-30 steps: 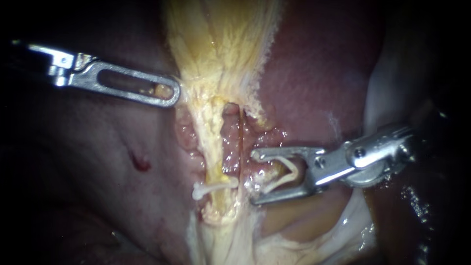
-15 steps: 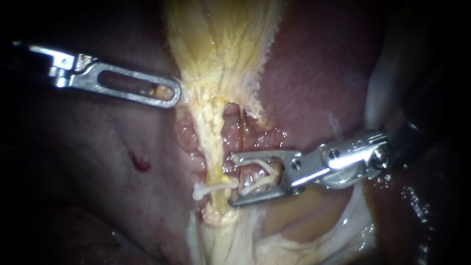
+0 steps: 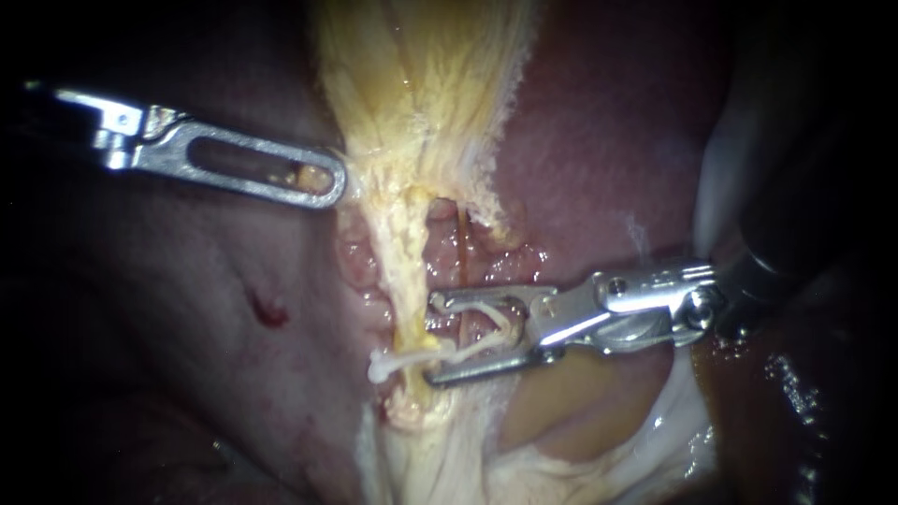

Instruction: Clipping second clip left tube

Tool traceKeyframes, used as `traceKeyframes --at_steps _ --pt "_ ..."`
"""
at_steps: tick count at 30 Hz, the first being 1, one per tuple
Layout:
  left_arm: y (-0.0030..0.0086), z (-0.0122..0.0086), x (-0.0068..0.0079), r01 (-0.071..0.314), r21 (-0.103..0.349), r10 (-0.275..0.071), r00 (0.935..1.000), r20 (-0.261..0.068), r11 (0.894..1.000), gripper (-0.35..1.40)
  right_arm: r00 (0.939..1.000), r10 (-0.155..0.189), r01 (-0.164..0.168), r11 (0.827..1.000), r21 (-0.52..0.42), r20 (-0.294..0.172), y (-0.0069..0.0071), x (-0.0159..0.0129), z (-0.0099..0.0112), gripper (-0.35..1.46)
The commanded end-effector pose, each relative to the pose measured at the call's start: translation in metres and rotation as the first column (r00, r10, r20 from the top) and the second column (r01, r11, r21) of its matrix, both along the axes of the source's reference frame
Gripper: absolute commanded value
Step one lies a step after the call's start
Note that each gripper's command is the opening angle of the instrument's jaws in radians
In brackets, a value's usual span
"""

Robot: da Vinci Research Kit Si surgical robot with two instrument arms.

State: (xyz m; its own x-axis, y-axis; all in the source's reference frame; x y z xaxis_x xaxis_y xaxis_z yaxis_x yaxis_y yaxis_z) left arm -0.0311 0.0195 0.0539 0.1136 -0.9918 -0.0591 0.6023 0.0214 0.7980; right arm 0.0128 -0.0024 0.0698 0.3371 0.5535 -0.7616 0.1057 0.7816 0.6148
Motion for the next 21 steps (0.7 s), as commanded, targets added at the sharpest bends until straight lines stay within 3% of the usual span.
traceKeyframes --at_steps 1,15,21 --pt "0.0000 0.0000 0.0000 0.000 0.000 0.000 1.0000 0.000 1.000 -0.35 1.0000 0.000 0.000 1.000 -0.001 -0.001 0.0001 0.0000 0.0001 0.49" --pt "-0.0001 0.0001 0.0000 0.004 0.004 -0.004 1.0000 -0.001 1.000 -0.35 0.9999 0.007 -0.006 0.999 0.033 -0.011 0.0004 -0.0001 0.0016 0.50" --pt "-0.0002 0.0001 -0.0001 0.004 0.003 -0.004 1.0000 -0.001 1.000 -0.35 0.9990 0.001 0.002 0.998 0.063 -0.045 0.0003 0.0005 0.0015 0.50"
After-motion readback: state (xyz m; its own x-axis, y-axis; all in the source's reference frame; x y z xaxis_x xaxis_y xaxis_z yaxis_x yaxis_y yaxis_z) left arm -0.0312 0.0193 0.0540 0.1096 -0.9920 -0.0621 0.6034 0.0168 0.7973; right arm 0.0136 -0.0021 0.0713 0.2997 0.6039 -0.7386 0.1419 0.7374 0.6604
